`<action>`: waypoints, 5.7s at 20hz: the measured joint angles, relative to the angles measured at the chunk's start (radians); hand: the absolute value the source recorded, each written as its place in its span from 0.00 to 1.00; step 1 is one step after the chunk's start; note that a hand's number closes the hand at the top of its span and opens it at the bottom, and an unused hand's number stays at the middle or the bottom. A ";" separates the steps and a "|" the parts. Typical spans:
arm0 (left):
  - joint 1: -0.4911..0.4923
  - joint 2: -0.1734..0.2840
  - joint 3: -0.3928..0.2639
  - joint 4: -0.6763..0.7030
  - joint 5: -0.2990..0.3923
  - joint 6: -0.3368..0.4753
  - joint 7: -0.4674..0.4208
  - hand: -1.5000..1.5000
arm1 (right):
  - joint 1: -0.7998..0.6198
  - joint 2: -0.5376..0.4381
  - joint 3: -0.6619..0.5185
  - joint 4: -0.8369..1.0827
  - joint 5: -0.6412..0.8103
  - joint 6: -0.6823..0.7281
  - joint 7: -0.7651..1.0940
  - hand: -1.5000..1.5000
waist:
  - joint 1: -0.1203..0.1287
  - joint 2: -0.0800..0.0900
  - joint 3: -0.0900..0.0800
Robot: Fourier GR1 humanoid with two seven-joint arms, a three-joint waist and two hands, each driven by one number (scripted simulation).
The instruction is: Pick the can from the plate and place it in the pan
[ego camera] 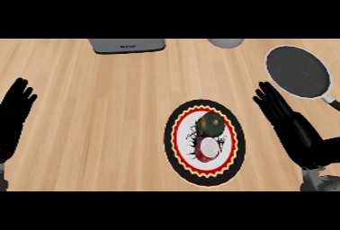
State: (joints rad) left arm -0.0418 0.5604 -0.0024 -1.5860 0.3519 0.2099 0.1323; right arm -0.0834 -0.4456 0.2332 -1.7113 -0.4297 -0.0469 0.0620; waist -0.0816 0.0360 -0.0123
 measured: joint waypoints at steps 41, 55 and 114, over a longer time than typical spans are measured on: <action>-0.006 -0.363 -0.296 0.029 -0.195 -0.022 -0.280 0.50 | -0.439 -0.131 0.363 0.258 0.878 0.604 -0.403 0.00 | 0.088 -0.037 0.012; 0.017 -0.403 -0.244 0.019 -0.240 -0.071 -0.273 0.50 | -0.321 -0.012 0.314 0.304 1.146 0.609 -0.429 0.00 | 0.084 -0.036 0.012; 0.024 -0.477 -0.151 -0.001 -0.322 -0.157 -0.236 0.50 | -0.145 0.186 -0.496 0.135 1.168 0.134 -0.124 1.00 | 0.076 -0.038 0.012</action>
State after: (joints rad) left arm -0.0175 0.0838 -0.1537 -1.5871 0.0304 0.0526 -0.1041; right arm -0.2288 -0.2592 -0.2625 -1.5762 0.7382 0.0869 -0.0625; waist -0.0056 -0.0015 -0.0003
